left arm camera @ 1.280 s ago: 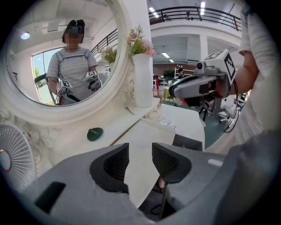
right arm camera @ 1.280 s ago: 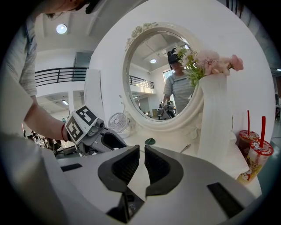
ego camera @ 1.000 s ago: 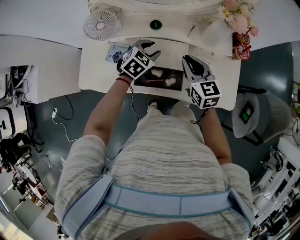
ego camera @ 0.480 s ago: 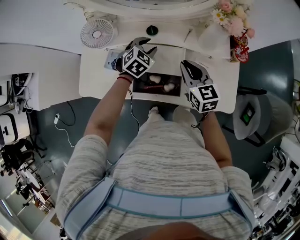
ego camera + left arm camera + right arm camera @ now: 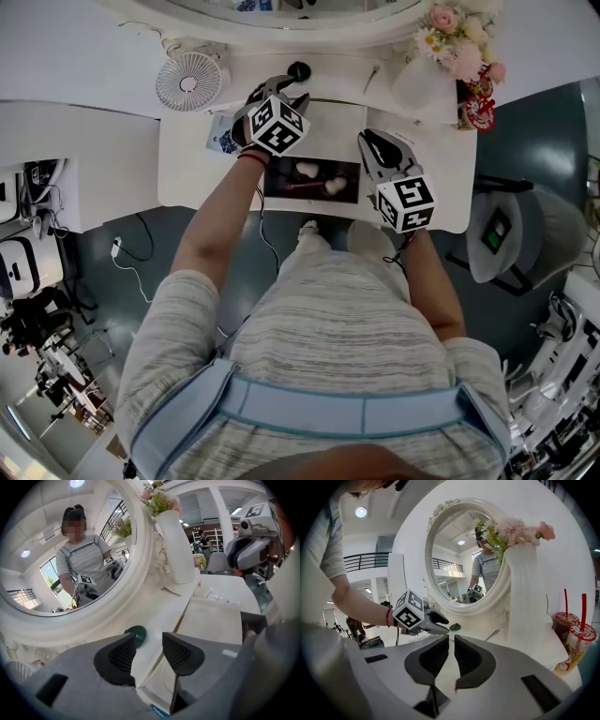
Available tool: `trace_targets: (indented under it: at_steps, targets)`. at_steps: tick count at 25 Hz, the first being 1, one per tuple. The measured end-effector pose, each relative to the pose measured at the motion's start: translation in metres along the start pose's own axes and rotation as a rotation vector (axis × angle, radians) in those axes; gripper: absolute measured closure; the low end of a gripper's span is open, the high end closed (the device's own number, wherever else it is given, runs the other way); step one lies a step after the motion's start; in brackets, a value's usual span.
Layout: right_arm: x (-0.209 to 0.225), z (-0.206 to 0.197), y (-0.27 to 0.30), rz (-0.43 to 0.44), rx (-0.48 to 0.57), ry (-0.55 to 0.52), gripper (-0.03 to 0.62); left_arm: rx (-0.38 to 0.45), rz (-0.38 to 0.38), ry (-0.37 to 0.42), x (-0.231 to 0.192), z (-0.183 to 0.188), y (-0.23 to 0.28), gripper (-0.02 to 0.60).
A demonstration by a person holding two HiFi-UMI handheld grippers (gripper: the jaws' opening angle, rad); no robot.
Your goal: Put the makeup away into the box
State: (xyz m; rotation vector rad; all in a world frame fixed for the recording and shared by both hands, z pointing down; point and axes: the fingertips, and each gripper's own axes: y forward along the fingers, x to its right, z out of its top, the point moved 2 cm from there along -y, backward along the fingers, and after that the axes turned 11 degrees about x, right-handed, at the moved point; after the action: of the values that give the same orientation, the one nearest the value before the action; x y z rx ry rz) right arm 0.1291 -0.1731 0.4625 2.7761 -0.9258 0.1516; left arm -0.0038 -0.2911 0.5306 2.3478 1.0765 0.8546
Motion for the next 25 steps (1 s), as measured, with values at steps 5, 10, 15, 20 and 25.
trace_targets:
  at_steps: [5, 10, 15, 20, 25]
  targets:
    - [0.006, 0.000, 0.002, -0.008, -0.001, 0.004, 0.580, -0.018, 0.004, 0.016, -0.009, -0.001, 0.009, 0.410]
    - [0.011, -0.002, 0.006, -0.014, -0.004, 0.010, 0.580, -0.043, -0.002, 0.029, -0.017, -0.003, 0.022, 0.410]
    - [0.018, -0.003, 0.007, -0.028, -0.006, 0.014, 0.580, -0.058, -0.011, 0.035, -0.023, -0.004, 0.032, 0.410]
    - [0.023, -0.001, 0.007, -0.043, -0.004, 0.014, 0.580, -0.065, -0.025, 0.037, -0.025, -0.003, 0.040, 0.410]
    - [0.028, 0.001, 0.006, -0.057, 0.000, 0.017, 0.580, -0.068, -0.046, 0.029, -0.026, -0.002, 0.045, 0.410]
